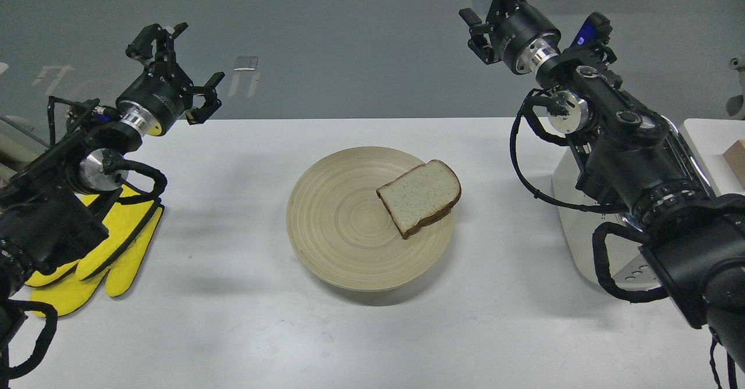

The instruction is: Put bread in toaster with right arm

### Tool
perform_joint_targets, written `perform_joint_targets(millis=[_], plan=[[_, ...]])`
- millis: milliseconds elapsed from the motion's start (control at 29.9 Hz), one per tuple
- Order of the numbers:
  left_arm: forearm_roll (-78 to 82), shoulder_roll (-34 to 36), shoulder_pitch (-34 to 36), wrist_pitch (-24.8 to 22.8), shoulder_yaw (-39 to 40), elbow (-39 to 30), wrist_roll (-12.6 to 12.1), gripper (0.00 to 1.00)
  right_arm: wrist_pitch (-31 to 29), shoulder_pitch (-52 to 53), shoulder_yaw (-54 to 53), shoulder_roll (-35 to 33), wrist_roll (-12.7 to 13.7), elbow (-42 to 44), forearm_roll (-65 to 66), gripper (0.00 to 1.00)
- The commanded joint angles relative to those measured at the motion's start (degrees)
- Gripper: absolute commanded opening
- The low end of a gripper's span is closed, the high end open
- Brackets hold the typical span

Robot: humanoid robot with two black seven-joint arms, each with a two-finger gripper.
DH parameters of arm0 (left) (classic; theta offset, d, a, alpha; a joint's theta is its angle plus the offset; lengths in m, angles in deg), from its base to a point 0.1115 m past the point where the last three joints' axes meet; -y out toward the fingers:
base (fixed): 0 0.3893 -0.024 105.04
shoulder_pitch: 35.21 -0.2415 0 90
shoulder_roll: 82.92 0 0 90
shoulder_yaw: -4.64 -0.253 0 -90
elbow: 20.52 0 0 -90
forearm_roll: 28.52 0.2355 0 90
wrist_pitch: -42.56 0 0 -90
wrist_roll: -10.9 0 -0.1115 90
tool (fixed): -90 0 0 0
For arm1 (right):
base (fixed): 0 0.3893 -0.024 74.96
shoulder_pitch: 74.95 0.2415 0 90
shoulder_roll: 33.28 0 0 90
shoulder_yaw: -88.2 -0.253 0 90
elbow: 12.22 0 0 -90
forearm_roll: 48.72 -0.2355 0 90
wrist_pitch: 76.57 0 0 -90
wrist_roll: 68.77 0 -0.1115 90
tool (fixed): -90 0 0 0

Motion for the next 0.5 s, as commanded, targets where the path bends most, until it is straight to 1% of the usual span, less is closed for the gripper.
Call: perform_joint_targets(millis=[0, 468], plan=[[0.0, 0.0, 0.0, 0.0, 0.0, 0.0, -0.2, 1.00, 0.0, -0.4, 0.0, 0.0, 0.0, 0.0, 0.0, 0.97], [0.0, 0.0, 0.0, 0.0, 0.0, 0.0, -0.1, 1.00, -0.4, -0.9, 0.2, 0.0, 0.0, -0.1, 0.0, 0.97]])
